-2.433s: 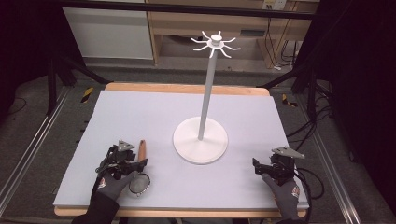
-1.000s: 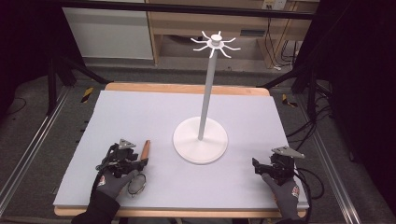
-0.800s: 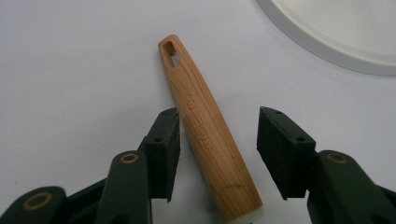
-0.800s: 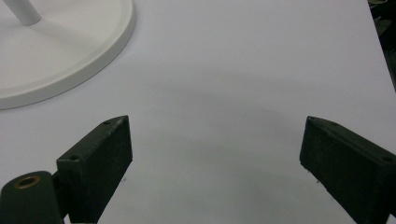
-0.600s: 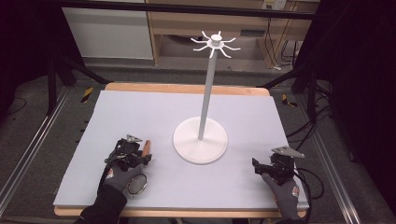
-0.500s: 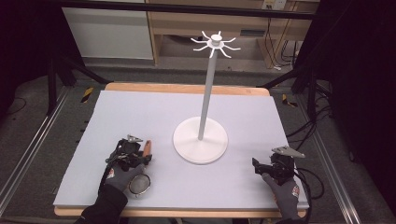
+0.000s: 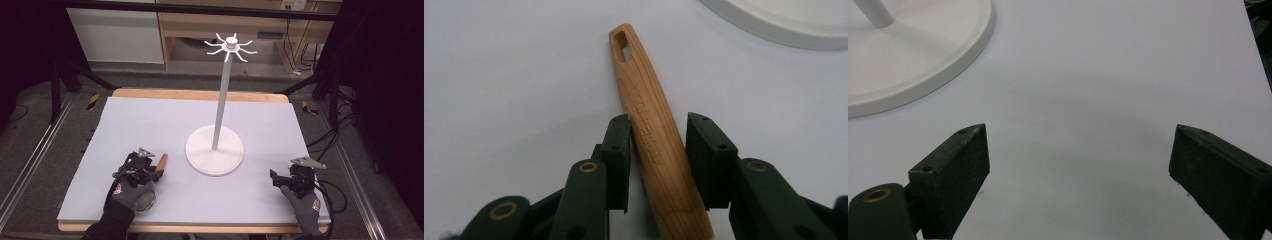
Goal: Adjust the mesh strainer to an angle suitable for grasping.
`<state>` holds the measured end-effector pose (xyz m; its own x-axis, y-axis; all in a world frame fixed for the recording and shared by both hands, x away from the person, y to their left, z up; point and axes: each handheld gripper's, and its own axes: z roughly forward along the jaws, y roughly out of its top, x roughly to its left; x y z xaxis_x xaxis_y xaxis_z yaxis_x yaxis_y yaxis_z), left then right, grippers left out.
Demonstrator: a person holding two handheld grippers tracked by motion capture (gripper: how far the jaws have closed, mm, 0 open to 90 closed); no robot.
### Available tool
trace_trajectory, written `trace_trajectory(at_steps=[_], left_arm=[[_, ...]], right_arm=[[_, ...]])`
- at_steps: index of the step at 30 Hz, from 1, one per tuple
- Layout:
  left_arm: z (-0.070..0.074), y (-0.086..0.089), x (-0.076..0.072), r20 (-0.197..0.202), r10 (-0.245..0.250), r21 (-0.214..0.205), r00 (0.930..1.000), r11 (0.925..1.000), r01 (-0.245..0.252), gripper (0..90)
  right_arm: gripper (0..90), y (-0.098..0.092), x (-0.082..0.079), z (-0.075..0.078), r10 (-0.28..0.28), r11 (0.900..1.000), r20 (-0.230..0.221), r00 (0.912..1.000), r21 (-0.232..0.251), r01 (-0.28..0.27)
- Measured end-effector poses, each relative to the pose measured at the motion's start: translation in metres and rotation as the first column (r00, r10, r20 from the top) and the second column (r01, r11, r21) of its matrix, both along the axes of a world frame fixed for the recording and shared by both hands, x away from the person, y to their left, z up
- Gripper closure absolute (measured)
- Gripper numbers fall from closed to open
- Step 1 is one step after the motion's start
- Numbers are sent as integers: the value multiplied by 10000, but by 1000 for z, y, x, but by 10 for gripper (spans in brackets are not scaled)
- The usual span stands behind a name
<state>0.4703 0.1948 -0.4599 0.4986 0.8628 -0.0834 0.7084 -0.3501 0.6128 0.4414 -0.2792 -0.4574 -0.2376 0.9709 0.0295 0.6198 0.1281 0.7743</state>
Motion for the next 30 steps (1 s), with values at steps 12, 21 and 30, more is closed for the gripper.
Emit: trace_trajectory(at_steps=[12,21,30], left_arm=[[3,-7,0,58,-294,80,9995,9995,294,567],[-4,-12,1,-87,-275,353,9996,9990,278,567],[-3,-15,5,-157,-32,549,9999,9985,40,637]], right_arm=[[95,0,0,0,23,10000,-16,10000,-32,-23],[95,0,0,0,29,10000,-41,10000,-8,-29],[95,0,0,0,55,10000,-49,10000,23,-55]])
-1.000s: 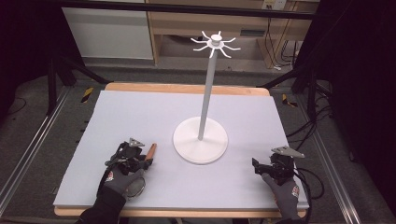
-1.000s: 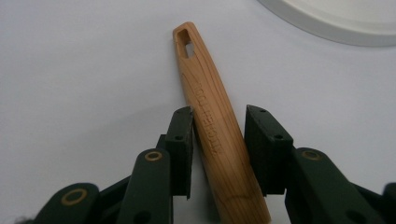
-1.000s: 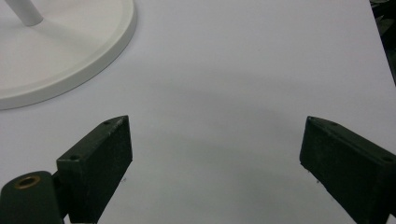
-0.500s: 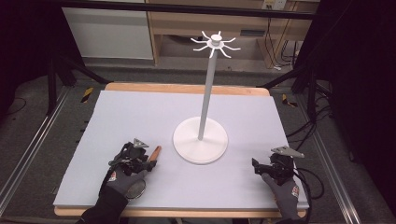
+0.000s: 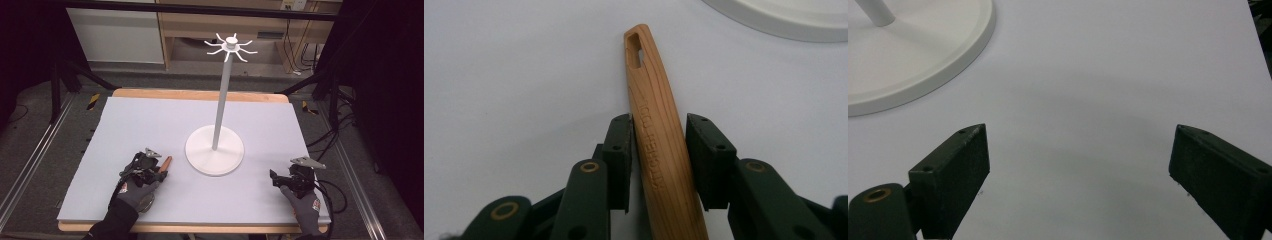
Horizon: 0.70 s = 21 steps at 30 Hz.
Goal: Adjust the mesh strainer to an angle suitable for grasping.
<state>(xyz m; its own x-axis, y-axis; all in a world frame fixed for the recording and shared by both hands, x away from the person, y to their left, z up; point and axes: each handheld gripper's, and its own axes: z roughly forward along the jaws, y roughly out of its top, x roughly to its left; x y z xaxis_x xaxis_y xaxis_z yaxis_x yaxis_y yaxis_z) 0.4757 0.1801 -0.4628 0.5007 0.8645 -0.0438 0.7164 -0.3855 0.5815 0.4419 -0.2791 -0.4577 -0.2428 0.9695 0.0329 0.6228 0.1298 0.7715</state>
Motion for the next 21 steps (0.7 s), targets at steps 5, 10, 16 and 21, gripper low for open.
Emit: trace_trajectory(at_steps=[5,10,16,21], left_arm=[[1,-2,0,-22,77,199,10000,9998,-76,648],[1,-1,1,-96,138,51,9999,9999,-137,663],[1,2,1,-58,50,-13,10000,10000,-51,701],[6,2,-2,149,-135,-51,9998,9999,136,703]], right_arm=[[95,0,0,0,10,10000,-7,10000,-1,-10],[95,0,0,0,19,10000,-19,10000,3,-19],[95,0,0,0,52,10000,-43,10000,-34,-52],[95,0,0,0,57,10000,-43,10000,-35,-57]])
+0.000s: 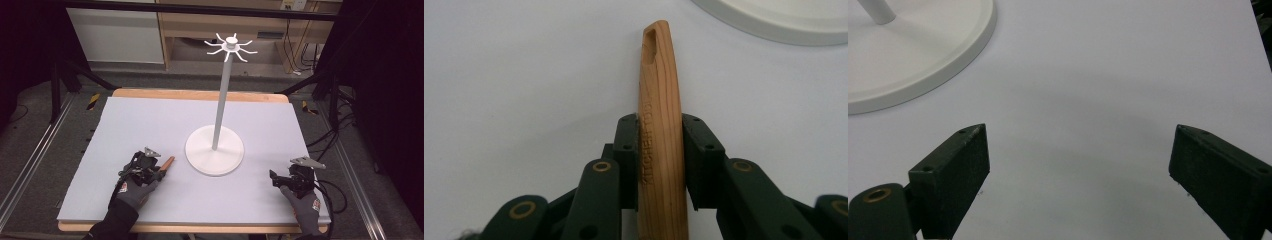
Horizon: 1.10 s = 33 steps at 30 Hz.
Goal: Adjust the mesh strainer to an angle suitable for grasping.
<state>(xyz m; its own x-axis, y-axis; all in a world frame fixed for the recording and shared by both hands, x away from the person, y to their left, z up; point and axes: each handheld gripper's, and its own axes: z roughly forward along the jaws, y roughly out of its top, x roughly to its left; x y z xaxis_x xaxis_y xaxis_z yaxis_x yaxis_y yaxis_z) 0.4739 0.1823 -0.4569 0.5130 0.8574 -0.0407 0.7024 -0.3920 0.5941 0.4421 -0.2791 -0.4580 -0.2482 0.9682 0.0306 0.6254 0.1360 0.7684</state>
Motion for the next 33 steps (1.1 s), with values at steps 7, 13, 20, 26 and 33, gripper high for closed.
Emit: trace_trajectory(at_steps=[7,13,20,26,33], left_arm=[[11,7,-5,331,-52,-321,9994,9995,63,703],[26,13,-11,714,-38,-660,9974,9978,85,703],[41,17,-17,1297,60,-1067,9915,9943,79,704],[57,21,-25,1962,201,-1421,9804,9898,81,704],[75,26,-33,2729,520,-1934,9606,9811,18,704]], right_arm=[[95,0,0,0,-32,10000,14,10000,11,32],[95,-1,0,1,5,10000,51,10000,23,-5],[95,-1,0,0,14,10000,56,10000,-4,-14],[96,-1,-1,1,-34,10000,124,9999,11,34],[96,0,-1,1,93,10000,183,9998,30,-94]])
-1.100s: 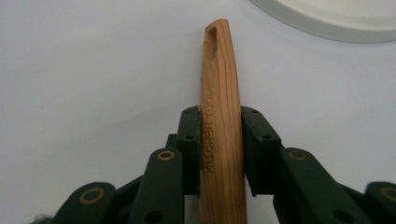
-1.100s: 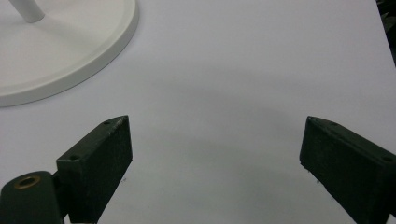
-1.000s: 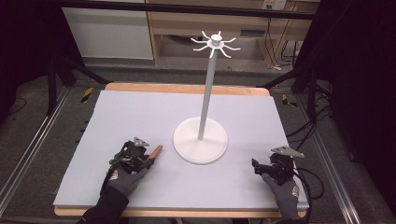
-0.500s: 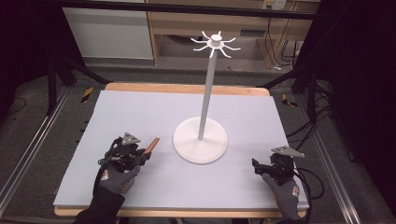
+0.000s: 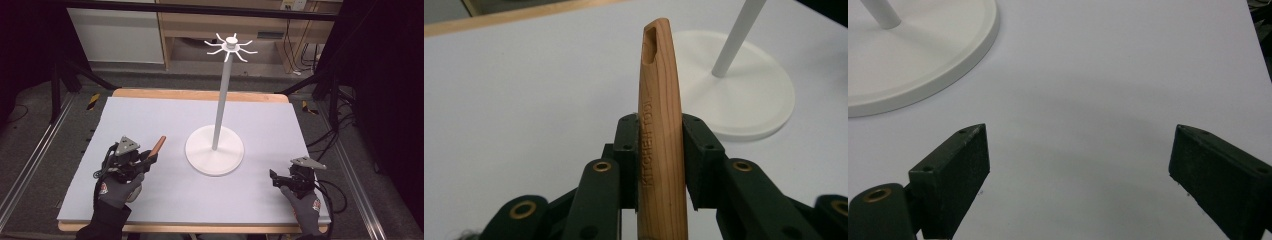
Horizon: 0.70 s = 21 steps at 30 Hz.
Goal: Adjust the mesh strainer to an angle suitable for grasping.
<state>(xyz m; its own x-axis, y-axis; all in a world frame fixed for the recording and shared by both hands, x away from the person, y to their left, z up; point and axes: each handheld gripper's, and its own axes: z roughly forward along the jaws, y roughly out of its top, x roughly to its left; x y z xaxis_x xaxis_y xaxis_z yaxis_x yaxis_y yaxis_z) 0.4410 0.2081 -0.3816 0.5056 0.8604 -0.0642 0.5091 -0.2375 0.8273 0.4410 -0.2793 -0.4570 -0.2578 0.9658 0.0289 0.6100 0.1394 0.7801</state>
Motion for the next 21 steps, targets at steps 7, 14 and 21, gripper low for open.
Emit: trace_trajectory(at_steps=[7,14,21], left_arm=[[12,4,-6,511,68,-345,9987,9994,-51,704],[28,3,-7,1074,117,-555,9941,9984,-58,704],[42,1,-8,1576,202,-896,9873,9960,-61,704]], right_arm=[[96,0,0,1,9,10000,38,10000,34,-9],[96,0,0,1,9,10000,95,10000,68,-10],[96,2,-1,3,39,9998,169,9998,176,-42]])
